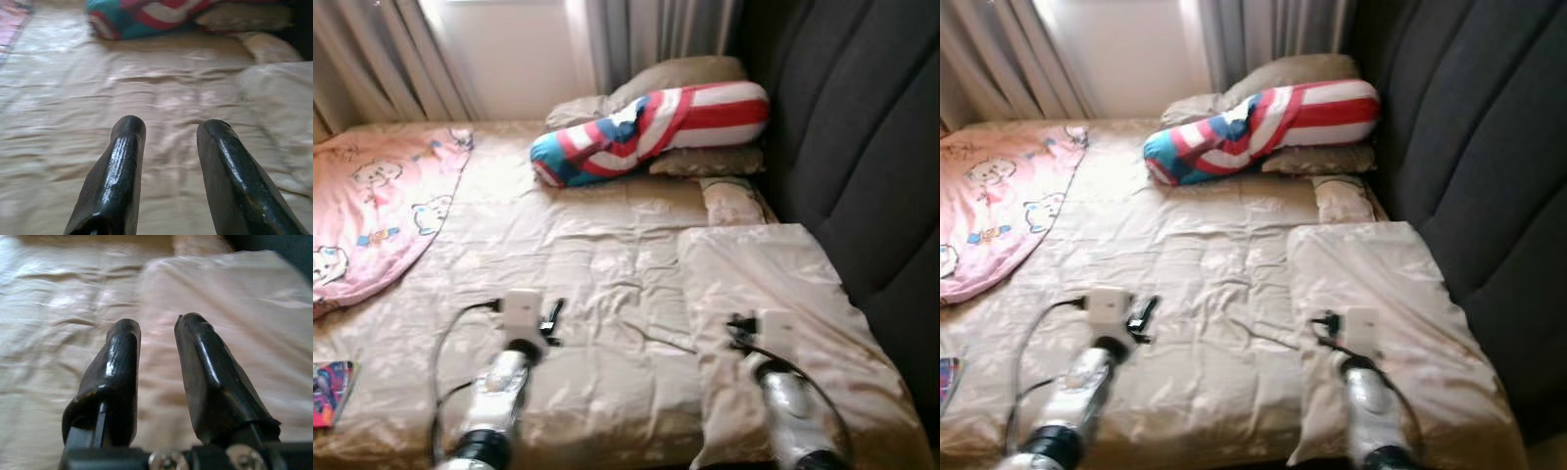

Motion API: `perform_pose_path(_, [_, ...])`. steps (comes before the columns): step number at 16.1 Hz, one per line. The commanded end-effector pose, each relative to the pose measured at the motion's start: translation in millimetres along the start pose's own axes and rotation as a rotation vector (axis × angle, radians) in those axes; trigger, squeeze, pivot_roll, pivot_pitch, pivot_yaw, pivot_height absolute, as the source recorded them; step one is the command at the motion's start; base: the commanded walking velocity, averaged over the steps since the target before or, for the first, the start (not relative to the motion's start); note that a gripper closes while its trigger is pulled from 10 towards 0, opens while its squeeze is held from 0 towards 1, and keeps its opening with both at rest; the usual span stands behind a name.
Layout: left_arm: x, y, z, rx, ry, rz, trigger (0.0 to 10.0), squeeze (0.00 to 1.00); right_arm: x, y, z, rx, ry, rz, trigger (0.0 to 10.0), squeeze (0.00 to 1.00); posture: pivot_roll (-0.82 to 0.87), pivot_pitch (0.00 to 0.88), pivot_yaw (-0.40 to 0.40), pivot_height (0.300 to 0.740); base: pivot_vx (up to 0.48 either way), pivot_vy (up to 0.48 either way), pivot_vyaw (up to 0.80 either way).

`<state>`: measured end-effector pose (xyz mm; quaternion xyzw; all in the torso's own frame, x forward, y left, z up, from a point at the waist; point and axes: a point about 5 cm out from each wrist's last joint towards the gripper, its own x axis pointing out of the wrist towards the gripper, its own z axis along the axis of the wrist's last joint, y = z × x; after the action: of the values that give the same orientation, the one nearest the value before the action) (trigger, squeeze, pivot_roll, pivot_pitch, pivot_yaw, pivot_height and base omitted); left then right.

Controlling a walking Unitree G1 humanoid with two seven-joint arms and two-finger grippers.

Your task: Clean up the room

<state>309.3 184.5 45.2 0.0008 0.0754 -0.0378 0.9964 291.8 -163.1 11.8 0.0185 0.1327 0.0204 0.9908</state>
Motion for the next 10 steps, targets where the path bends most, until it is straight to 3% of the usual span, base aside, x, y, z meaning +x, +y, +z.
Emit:
perform_pose_path(1, [1.5,-3.9,1.4,-0.007,-0.003,-0.009,10.0,0.00,-0.7,-3.8,-0.9,-0.014,0.008,-0.007,10.0,0.00,-0.04,0.006,0.023,0.740,0.000,0.304,0.00])
perform_pose_path(5, [1.9,-4.8,1.5,-0.007,-0.003,-0.009,10.0,0.00,-0.6,-3.1,-0.9,-0.017,0.007,0.000,10.0,0.00,-0.04,0.000,0.023,0.740,0.000,0.300,0.80])
perform_pose_path(10, [1.9,-4.7,1.8,-0.012,-0.005,-0.003,10.0,0.00,0.2,-4.0,0.3,-0.014,0.007,-0.003,10.0,0.00,-0.03,0.004,0.014,0.740,0.000,0.300,0.00])
